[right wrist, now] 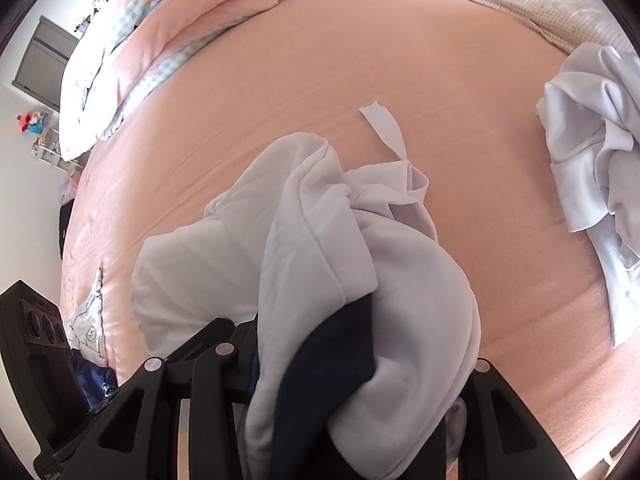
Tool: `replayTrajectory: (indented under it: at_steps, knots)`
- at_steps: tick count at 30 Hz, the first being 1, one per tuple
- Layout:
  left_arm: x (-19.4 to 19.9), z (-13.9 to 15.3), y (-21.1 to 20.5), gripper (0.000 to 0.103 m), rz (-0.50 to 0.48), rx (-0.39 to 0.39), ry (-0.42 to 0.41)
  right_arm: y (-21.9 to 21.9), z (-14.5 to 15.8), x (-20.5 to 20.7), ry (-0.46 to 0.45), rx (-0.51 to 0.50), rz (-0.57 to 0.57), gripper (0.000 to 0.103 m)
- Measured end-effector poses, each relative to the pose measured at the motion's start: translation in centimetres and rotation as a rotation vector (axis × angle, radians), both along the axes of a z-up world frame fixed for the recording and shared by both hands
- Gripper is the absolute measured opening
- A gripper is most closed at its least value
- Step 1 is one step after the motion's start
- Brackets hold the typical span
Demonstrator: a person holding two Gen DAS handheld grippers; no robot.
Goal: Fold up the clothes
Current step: 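Lift the shirt bundle with both grippers and carry it onto the white bedspread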
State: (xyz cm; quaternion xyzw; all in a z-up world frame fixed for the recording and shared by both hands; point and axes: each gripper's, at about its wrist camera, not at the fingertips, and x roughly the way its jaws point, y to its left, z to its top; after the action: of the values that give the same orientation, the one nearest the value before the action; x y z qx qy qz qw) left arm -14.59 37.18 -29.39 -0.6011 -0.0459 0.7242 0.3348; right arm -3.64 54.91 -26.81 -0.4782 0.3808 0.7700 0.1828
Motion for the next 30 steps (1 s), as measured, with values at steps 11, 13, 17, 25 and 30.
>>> replayTrajectory:
  at_steps: [11, 13, 17, 25, 30]
  knots:
    - [0.8, 2.5, 0.0, 0.037, 0.013, 0.062, 0.013, -0.8, 1.7, 1.4, 0.108, -0.025, 0.012, 0.038]
    - [0.9, 3.4, 0.4, 0.036, 0.014, 0.069, 0.028, -1.6, 2.2, 0.8, 0.118, -0.020, 0.014, 0.038]
    - [1.3, 5.4, 0.5, 0.035, 0.001, 0.080, 0.071, -2.0, 4.0, 0.7, 0.146, -0.010, 0.017, 0.038]
    - [1.9, 9.6, -0.3, 0.035, 0.019, 0.147, 0.110, -3.0, 8.9, -0.7, 0.215, 0.054, 0.048, 0.038]
    - [3.0, 12.5, -0.2, 0.035, 0.013, 0.187, 0.146, -3.0, 12.0, 0.7, 0.264, 0.095, 0.054, 0.038]
